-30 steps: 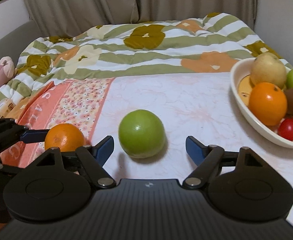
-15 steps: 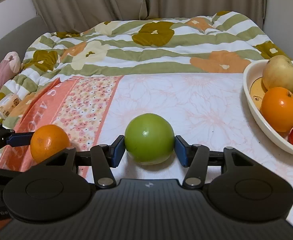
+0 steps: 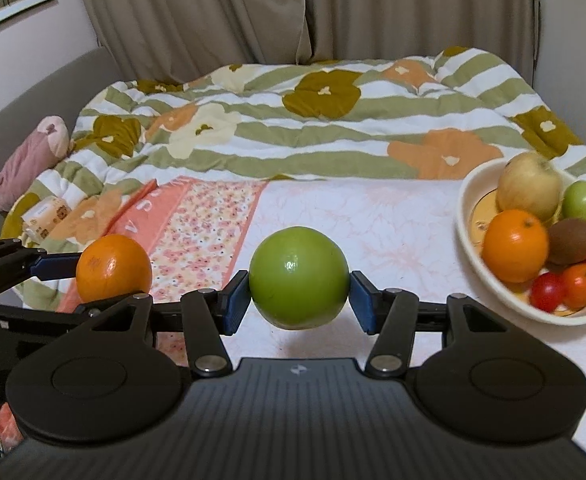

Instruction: Organize fruits

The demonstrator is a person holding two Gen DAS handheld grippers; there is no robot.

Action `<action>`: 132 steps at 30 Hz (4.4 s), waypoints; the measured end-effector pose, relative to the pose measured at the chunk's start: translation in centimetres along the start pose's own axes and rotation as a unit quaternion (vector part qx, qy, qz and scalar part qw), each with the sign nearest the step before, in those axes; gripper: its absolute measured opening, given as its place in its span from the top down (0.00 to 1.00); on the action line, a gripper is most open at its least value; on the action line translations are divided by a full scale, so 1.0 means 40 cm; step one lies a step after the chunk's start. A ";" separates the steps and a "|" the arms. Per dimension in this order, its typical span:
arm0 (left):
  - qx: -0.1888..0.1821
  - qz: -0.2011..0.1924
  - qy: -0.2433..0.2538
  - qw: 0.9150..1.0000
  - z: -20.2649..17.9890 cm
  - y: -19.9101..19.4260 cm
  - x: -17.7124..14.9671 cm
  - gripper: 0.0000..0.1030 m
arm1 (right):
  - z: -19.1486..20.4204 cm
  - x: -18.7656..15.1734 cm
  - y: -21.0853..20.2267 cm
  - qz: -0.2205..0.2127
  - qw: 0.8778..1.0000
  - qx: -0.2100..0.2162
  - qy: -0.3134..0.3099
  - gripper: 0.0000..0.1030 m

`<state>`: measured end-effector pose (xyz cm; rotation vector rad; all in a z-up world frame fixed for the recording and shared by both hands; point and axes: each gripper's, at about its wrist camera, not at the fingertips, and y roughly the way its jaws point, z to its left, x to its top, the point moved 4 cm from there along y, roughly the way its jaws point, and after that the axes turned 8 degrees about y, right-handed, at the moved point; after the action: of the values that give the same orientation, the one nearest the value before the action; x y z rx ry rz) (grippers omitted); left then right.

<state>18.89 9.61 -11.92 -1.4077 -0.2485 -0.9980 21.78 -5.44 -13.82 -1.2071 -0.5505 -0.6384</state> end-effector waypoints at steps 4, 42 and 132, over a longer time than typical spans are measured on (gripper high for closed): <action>0.003 -0.012 -0.010 1.000 -0.030 -0.048 0.035 0.38 | -0.029 0.023 -0.076 -0.015 1.000 0.001 -0.008 0.34; -0.058 -0.007 -0.009 0.998 -0.433 0.270 0.422 0.38 | -0.623 0.233 -0.113 -0.019 0.999 -0.034 -0.011 0.34; 0.061 -0.058 -0.099 0.991 -0.329 -0.358 0.121 0.00 | -0.357 -0.004 -0.594 -0.057 0.993 -0.101 -0.021 0.00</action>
<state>6.48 -2.07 -1.39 -1.3923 -0.5361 -0.9218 5.60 -24.49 -1.85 -1.3887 -0.6032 -0.7821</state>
